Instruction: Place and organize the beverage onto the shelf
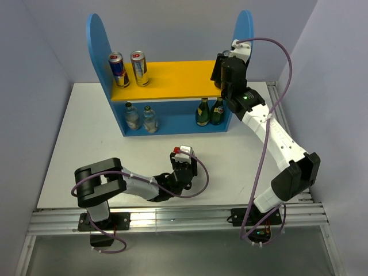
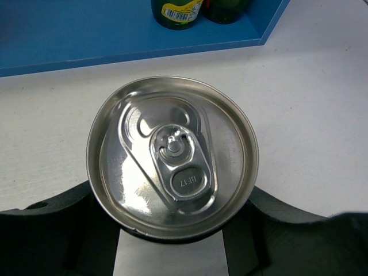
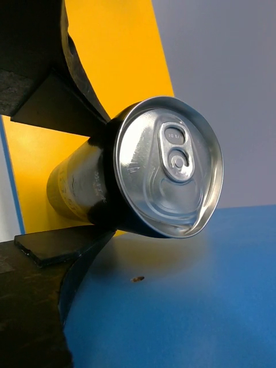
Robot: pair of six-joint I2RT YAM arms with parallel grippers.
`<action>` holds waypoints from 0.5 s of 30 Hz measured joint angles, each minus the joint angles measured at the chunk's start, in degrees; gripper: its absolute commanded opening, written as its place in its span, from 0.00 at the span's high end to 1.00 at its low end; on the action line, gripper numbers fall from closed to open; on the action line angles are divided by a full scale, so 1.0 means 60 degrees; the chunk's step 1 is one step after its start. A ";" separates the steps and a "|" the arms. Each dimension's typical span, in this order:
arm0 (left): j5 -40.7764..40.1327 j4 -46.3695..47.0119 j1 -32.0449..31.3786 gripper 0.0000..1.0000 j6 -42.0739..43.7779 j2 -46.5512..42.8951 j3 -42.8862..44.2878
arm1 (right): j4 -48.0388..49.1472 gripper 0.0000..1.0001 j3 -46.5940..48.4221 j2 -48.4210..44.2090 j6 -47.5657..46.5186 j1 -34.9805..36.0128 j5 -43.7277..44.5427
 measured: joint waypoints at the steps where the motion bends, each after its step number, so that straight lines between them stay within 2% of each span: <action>1: -0.0004 -0.0004 -0.0004 1.00 0.0000 0.0000 0.0000 | 0.0127 1.00 -0.0058 0.0000 0.0007 0.0000 0.0000; 4: 0.0004 -0.0007 -0.0018 1.00 -0.0004 0.0000 0.0004 | 0.0619 0.99 -0.0310 0.0000 0.0055 0.0000 -0.0033; 5: 0.0000 -0.0011 -0.0022 1.00 -0.0004 0.0000 0.0004 | 0.0750 0.83 -0.0368 0.0000 0.0080 0.0000 -0.0036; 7: -0.0004 -0.0015 -0.0029 1.00 -0.0004 0.0000 0.0004 | 0.1005 0.61 -0.0506 0.0000 0.0117 -0.0007 -0.0073; 8: -0.0004 -0.0018 -0.0029 1.00 -0.0004 0.0000 0.0004 | 0.1096 0.37 -0.0546 -0.0004 0.0127 -0.0011 -0.0073; 9: -0.0004 -0.0015 -0.0029 1.00 -0.0004 0.0000 0.0004 | 0.1195 0.27 -0.0597 -0.0004 0.0149 -0.0011 -0.0095; 12: -0.0004 -0.0018 -0.0029 1.00 -0.0004 0.0000 0.0004 | 0.1377 0.06 -0.0856 -0.0051 0.0306 0.0036 -0.0251; 15: -0.0004 -0.0022 -0.0029 1.00 -0.0007 0.0000 0.0004 | 0.1322 0.01 -0.1209 -0.0066 0.0335 0.0138 -0.0415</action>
